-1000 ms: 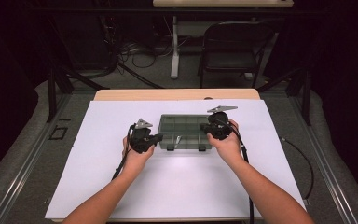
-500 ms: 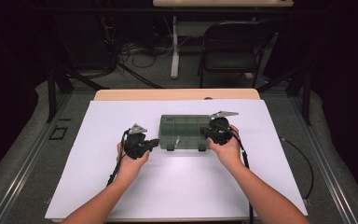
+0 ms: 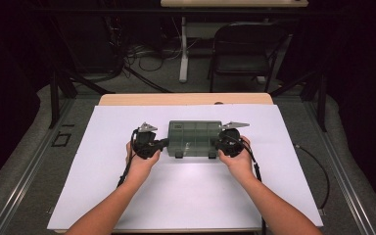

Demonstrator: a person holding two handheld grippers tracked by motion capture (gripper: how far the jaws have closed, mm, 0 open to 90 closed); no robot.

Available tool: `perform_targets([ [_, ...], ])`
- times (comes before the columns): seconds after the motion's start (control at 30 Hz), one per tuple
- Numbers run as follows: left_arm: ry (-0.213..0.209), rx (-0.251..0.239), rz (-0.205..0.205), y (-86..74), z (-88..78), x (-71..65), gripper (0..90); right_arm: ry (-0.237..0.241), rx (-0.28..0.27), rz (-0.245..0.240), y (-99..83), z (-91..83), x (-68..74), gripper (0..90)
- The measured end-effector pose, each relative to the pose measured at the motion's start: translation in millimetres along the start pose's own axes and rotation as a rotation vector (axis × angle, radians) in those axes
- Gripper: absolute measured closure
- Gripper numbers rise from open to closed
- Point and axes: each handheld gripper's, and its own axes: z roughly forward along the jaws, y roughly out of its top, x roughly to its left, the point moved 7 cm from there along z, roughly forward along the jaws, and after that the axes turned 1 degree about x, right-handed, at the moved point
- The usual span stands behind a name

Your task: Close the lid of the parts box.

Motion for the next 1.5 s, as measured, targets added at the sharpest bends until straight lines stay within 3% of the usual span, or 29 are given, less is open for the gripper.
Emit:
perform_targets([
  [0.3,0.028,0.033,0.020,-3.7,10.9,2.2,90.0,0.002,-0.001,0.000,-2.8,1.1,-0.3,90.0],
  [0.5,0.049,0.043,0.056,-6.5,14.1,0.9,90.0,0.010,-0.001,-0.002,-6.1,2.4,0.2,90.0],
  [0.7,0.047,0.050,0.051,-7.0,13.0,0.1,90.0,0.007,0.001,0.000,-5.5,2.2,0.8,90.0],
  [0.83,0.032,0.051,0.060,-7.6,9.7,-4.0,86.6,0.030,-0.005,0.003,-3.9,-0.9,3.5,87.7],
  [1.03,-0.040,0.010,0.075,-7.6,-5.8,-14.2,68.9,0.064,-0.029,0.003,-1.9,-17.5,8.5,73.8],
  [1.1,-0.049,0.025,0.087,-10.1,-9.9,-14.1,60.5,0.064,-0.045,-0.013,-1.8,-25.9,10.8,71.0],
  [1.23,-0.057,0.008,0.071,-14.7,-23.5,-9.7,48.7,0.060,-0.087,-0.024,-5.2,-40.7,14.2,60.6],
  [1.3,-0.079,-0.011,0.063,-16.1,-31.7,-6.9,45.9,0.052,-0.088,-0.030,-8.5,-47.0,15.1,55.5],
  [1.4,-0.079,-0.046,0.056,-19.5,-46.9,-0.2,45.0,0.024,-0.113,-0.048,-11.8,-57.0,14.5,49.2],
  [1.5,-0.114,-0.083,0.056,-24.1,-62.8,4.2,43.0,0.005,-0.144,-0.078,-15.3,-66.4,13.3,43.3],
])
